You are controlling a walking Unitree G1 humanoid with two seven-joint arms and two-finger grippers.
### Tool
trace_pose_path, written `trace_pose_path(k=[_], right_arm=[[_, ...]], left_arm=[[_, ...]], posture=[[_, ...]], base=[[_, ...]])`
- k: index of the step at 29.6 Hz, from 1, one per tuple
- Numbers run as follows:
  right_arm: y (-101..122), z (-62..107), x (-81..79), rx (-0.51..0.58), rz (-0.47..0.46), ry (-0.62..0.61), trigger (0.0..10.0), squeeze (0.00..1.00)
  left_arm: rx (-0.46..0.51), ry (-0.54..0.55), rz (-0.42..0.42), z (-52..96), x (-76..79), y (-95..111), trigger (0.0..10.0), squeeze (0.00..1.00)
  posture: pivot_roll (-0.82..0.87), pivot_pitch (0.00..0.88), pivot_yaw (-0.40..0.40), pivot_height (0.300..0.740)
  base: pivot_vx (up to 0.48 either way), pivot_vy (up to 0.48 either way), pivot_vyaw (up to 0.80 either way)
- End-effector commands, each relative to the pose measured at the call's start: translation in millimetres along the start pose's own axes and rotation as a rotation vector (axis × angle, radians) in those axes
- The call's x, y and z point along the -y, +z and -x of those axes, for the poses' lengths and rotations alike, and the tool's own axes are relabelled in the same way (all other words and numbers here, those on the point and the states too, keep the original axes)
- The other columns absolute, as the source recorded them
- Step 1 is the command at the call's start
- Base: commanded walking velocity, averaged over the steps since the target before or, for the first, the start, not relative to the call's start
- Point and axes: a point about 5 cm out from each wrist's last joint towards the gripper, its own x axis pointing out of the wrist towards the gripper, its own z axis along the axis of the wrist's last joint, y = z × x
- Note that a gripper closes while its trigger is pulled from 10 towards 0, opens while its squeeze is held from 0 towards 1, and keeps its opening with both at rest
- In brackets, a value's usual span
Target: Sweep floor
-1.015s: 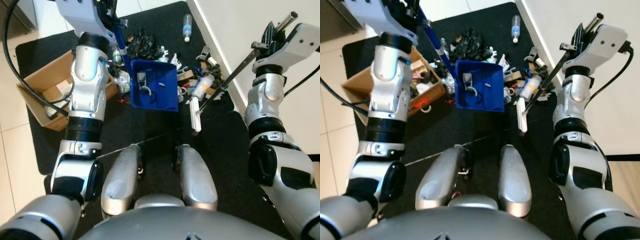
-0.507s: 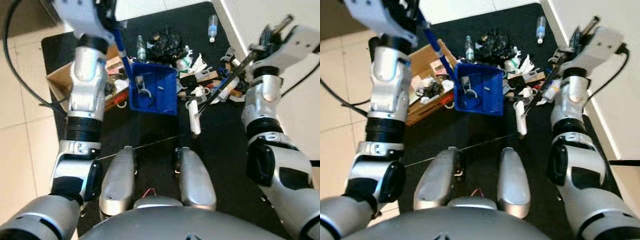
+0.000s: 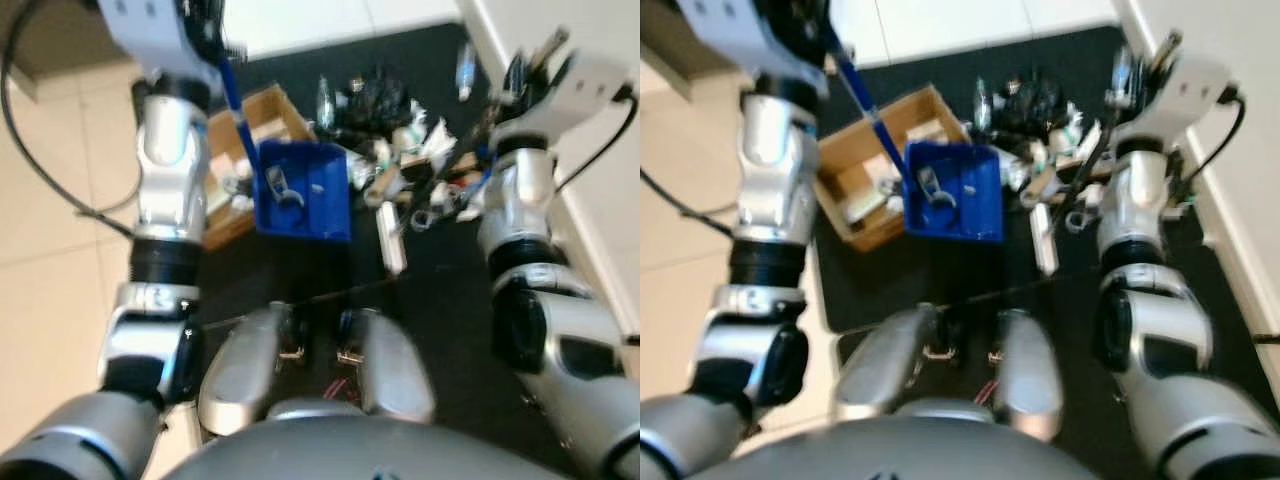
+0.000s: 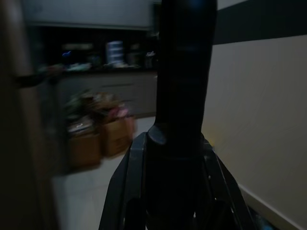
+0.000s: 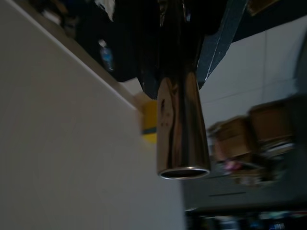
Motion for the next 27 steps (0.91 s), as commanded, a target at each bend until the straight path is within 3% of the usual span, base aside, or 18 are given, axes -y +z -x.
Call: trace_pose_path(k=[1,27], right_arm=[[1.3,0.8,3.7,0.013,0.012,-0.006,10.0,0.0],[2.3,0.8,3.8,0.022,0.009,-0.006,10.0,0.0]], left_arm=[[0.029,0.004,0.005,0.0,-0.2,4.5,10.0,0.0],[0.006,-0.004,-0.027,1.1,1.4,0.5,10.0,0.0]], posture=[[0.13,0.106,-0.003,0.74],[0.12,0.109,-0.001,0.74]], base=[[0.24,0.0,0.0],[0.364,-0.272,0.0]])
